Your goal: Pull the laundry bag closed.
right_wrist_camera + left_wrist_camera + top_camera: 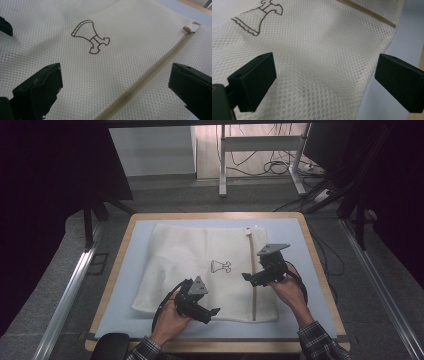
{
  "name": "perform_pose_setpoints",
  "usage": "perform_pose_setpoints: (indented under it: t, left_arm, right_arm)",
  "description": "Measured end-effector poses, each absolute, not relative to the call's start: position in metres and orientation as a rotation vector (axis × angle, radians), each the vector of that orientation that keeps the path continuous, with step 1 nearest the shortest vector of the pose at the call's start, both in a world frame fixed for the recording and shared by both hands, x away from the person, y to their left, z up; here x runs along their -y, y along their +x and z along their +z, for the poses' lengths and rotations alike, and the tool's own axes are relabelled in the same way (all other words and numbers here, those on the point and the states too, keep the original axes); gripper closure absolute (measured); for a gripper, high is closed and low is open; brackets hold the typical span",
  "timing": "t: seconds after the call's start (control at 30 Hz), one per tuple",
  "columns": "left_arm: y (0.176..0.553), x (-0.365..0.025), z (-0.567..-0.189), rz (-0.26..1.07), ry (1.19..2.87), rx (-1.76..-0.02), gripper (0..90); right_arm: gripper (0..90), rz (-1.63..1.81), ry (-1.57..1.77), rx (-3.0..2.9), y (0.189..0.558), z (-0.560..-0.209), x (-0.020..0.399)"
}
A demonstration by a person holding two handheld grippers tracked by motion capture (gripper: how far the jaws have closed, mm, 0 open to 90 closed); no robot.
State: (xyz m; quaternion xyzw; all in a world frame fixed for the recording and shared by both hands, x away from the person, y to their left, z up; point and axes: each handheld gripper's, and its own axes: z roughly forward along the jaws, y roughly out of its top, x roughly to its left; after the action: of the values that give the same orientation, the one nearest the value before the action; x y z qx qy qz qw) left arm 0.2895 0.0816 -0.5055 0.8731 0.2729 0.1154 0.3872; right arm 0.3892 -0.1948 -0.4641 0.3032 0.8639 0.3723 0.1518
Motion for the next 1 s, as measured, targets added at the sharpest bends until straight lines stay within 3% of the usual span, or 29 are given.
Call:
perform_pose_setpoints:
  t: [1.0]
  left_arm:
    - [0.280,-0.133,-0.496,0.351,2.154,-0.807,3.3]
  right_arm:
    - [0.0,1.154,0.796,-2.436,0.323,-0.466,0.216]
